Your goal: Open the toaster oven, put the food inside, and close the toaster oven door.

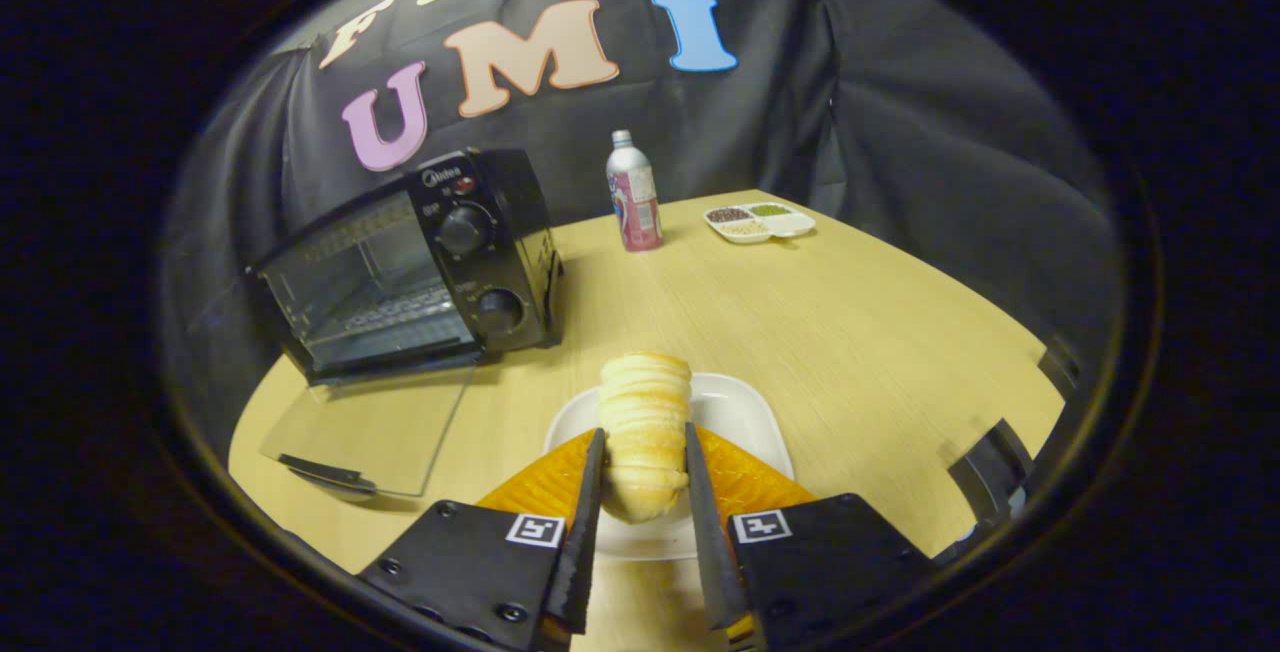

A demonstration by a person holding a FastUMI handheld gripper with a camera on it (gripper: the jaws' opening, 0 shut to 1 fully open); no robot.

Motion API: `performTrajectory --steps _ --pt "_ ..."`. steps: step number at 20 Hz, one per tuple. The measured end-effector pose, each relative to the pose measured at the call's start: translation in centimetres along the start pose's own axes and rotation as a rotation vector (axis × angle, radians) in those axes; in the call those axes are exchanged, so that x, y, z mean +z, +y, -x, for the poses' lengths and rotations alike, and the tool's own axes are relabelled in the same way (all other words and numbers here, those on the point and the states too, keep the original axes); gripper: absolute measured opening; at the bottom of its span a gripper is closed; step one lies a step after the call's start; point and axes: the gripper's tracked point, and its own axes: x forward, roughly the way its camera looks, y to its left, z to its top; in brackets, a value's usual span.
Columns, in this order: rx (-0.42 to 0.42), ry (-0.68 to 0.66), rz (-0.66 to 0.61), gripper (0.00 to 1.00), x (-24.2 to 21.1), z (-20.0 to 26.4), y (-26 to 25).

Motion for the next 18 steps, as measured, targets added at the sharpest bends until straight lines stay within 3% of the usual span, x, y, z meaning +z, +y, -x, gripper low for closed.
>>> performTrajectory --steps 4,9,15,18 --pt "0.253 -0.006 -0.143 0.46 0.5 2.7 7.3" --pt "0.386 -0.007 -0.184 0.46 1.0 2.7 13.8" --pt "0.421 0.030 -0.244 0.46 1.6 -1.1 20.3" --pt "0.357 -0.010 -0.292 0.46 3.7 -4.0 22.2"
